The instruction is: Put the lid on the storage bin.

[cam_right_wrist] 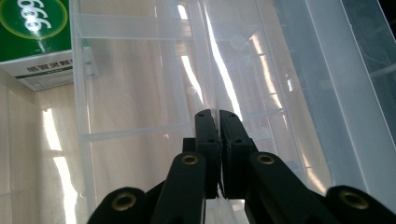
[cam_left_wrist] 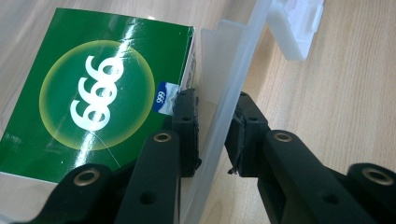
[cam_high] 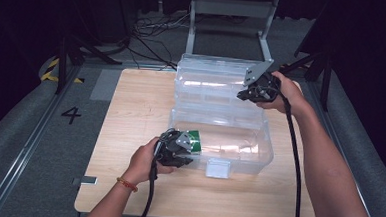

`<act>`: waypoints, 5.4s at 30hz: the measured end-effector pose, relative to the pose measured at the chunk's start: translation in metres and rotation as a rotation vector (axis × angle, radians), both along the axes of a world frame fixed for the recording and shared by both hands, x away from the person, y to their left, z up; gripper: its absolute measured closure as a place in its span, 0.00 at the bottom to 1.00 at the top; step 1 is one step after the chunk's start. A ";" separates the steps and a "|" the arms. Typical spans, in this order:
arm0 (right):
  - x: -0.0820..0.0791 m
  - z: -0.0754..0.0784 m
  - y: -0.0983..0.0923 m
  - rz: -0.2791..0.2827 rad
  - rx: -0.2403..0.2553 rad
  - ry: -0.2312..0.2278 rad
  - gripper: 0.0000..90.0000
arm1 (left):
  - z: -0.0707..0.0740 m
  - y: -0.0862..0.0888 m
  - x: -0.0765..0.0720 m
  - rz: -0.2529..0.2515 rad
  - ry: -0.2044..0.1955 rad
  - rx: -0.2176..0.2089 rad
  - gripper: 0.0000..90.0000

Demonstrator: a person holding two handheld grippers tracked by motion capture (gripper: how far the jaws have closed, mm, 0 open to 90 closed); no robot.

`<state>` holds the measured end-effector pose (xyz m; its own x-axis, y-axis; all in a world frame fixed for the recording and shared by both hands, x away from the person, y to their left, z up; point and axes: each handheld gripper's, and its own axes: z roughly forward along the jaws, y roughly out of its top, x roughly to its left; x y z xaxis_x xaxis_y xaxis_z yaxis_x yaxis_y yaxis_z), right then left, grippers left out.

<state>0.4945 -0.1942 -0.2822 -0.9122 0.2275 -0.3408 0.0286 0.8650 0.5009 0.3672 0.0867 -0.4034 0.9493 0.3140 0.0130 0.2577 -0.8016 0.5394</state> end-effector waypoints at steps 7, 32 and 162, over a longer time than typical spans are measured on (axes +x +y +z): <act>-0.011 0.001 -0.001 0.003 -0.002 -0.017 0.98 | 0.000 -0.001 -0.001 0.002 0.002 -0.002 0.83; -0.036 0.003 -0.005 0.006 0.028 -0.027 0.99 | 0.000 -0.003 -0.003 0.009 -0.001 0.005 0.80; -0.133 -0.026 -0.012 0.075 0.091 -0.102 0.96 | 0.136 0.042 0.029 0.317 -0.296 -0.363 0.71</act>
